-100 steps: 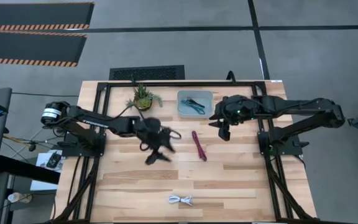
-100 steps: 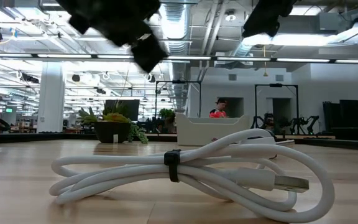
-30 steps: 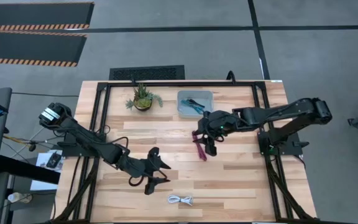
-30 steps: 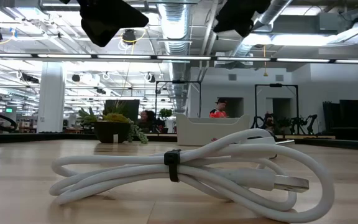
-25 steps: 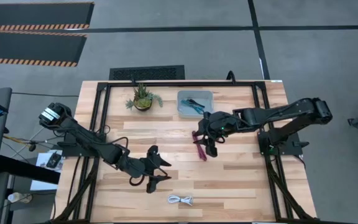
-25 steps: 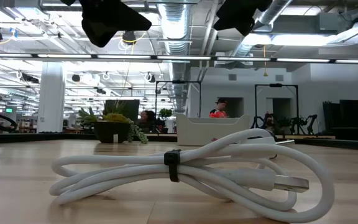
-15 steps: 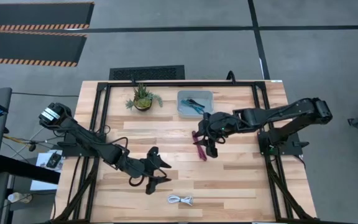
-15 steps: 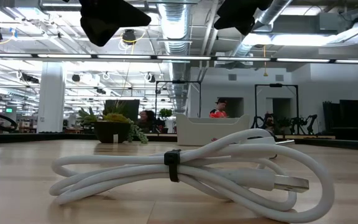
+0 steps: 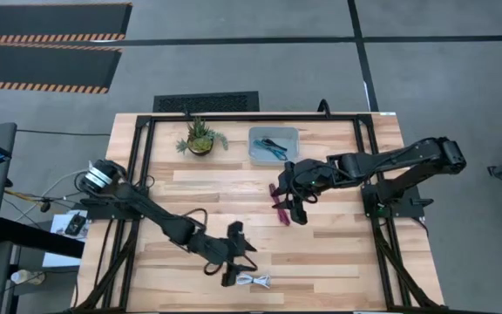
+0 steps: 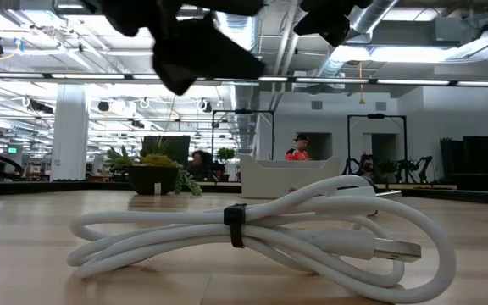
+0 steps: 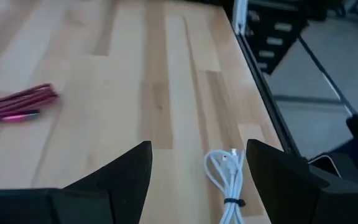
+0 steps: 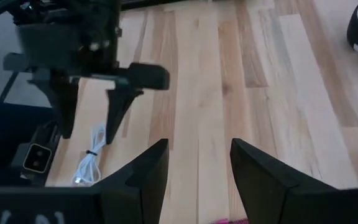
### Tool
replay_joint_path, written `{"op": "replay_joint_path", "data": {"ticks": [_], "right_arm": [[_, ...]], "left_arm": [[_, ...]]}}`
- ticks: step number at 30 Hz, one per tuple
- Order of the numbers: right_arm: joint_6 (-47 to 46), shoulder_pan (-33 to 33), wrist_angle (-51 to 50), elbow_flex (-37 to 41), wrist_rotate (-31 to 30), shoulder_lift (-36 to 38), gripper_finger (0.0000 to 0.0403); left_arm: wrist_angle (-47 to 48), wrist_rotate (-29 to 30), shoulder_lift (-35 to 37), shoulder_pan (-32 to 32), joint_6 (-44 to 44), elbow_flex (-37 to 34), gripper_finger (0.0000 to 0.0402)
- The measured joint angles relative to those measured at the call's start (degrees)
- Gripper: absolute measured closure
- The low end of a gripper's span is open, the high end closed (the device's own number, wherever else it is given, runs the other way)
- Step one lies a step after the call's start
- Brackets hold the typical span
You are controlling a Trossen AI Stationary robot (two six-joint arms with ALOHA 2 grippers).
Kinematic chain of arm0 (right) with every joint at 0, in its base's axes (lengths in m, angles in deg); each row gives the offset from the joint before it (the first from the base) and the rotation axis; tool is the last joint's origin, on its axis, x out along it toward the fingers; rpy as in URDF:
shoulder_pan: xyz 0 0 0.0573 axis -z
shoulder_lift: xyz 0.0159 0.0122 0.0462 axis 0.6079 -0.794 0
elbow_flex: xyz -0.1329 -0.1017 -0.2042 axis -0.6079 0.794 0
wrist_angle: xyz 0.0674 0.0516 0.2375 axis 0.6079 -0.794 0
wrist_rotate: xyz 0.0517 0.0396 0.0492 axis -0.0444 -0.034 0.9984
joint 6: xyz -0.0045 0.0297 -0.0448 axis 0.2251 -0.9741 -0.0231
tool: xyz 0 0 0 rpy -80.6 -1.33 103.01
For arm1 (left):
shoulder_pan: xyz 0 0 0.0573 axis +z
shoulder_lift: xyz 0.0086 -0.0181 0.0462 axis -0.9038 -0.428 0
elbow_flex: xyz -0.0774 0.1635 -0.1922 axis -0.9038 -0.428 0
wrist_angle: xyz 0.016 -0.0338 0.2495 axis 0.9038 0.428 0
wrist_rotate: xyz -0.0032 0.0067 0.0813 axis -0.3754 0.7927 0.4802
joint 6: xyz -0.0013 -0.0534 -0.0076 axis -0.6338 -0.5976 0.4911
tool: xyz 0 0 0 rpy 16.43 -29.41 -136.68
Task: Pick and place USB-C Cables
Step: Put the white charger cable into the white bin
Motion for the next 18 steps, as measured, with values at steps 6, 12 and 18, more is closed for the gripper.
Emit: {"op": "replay_joint_path", "data": {"ticks": [6,12,18], "right_arm": [[-1.4,-0.8,-1.4,0.0,0.0,0.0,0.0204],[-2.6,-1.0,-2.5,0.0,0.0,0.0,0.0207],[-3.2,-1.0,-2.3,0.0,-0.1,0.0,0.0207]], "left_arm": [[6.1,-4.1,-4.7,-0.2,2.5,5.2,0.0152],[6.2,-6.5,-6.3,-0.4,0.7,6.0,0.0152],[6.3,-6.4,-7.0,-2.6,-1.3,5.7,0.0152]]}}
